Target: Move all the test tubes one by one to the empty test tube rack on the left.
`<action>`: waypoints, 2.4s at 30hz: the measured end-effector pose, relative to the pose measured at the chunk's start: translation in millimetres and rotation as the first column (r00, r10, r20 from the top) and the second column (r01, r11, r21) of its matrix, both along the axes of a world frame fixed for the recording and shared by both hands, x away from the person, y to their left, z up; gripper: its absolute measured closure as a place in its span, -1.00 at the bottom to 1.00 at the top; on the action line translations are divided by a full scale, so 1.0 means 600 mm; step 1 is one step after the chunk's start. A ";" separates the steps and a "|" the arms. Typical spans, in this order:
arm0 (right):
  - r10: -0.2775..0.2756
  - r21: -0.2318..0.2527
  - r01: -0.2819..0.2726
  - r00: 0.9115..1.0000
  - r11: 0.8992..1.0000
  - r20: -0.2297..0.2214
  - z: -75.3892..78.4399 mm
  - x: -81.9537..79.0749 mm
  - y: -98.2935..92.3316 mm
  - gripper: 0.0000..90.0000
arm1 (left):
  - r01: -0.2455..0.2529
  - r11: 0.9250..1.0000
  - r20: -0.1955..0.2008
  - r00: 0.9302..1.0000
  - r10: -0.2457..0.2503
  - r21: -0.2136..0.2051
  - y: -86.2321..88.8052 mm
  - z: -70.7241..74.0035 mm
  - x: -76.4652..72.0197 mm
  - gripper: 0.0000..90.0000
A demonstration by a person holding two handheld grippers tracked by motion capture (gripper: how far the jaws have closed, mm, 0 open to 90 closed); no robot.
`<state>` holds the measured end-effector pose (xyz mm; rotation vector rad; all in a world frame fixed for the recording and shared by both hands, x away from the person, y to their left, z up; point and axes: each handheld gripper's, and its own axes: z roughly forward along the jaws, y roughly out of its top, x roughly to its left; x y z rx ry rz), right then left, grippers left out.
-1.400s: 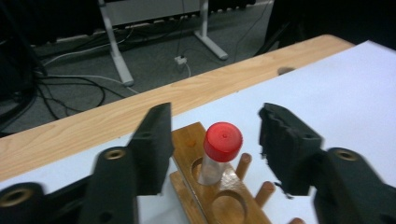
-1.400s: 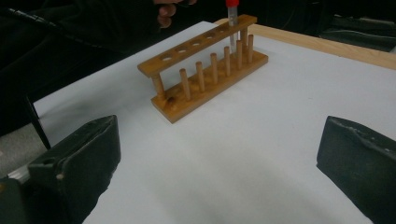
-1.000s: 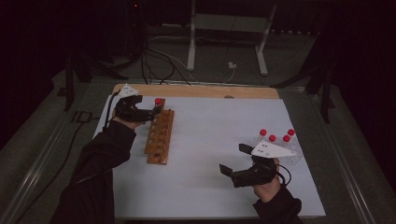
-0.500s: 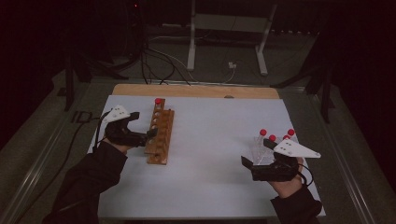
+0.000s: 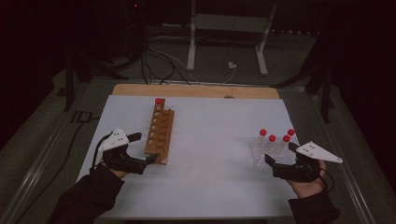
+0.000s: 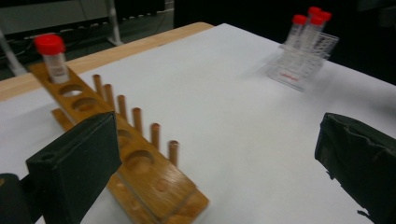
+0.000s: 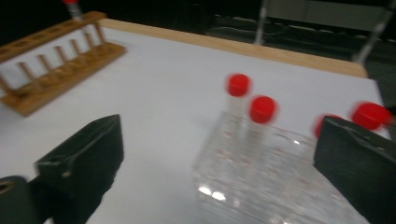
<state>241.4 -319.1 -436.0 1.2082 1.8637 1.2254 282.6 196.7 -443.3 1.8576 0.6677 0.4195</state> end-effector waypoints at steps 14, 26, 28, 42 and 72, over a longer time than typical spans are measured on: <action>-0.149 -0.060 0.145 0.987 0.988 -0.062 -0.040 0.035 -0.049 -0.24 | 0.019 1.000 -0.013 1.000 -0.019 -0.001 -0.002 -0.030 -0.017 -0.98; -0.213 -0.099 0.203 0.970 0.974 -0.114 -0.055 0.073 -0.052 0.23 | 0.016 1.000 -0.014 1.000 -0.016 0.011 0.000 -0.037 -0.019 -0.98; -0.221 -0.103 0.209 0.967 0.972 -0.123 -0.056 0.078 -0.052 0.29 | 0.014 1.000 -0.015 1.000 -0.014 0.009 0.000 -0.037 -0.019 -0.98; -0.229 -0.099 0.214 0.958 0.972 -0.172 -0.067 0.100 -0.050 0.57 | 0.012 1.000 -0.017 1.000 -0.012 0.008 0.002 -0.038 -0.017 -0.98; -0.206 -0.094 0.203 0.978 0.975 -0.023 0.012 0.052 -0.042 0.65 | 0.025 1.000 -0.033 0.999 -0.024 0.011 0.001 -0.036 -0.017 -0.98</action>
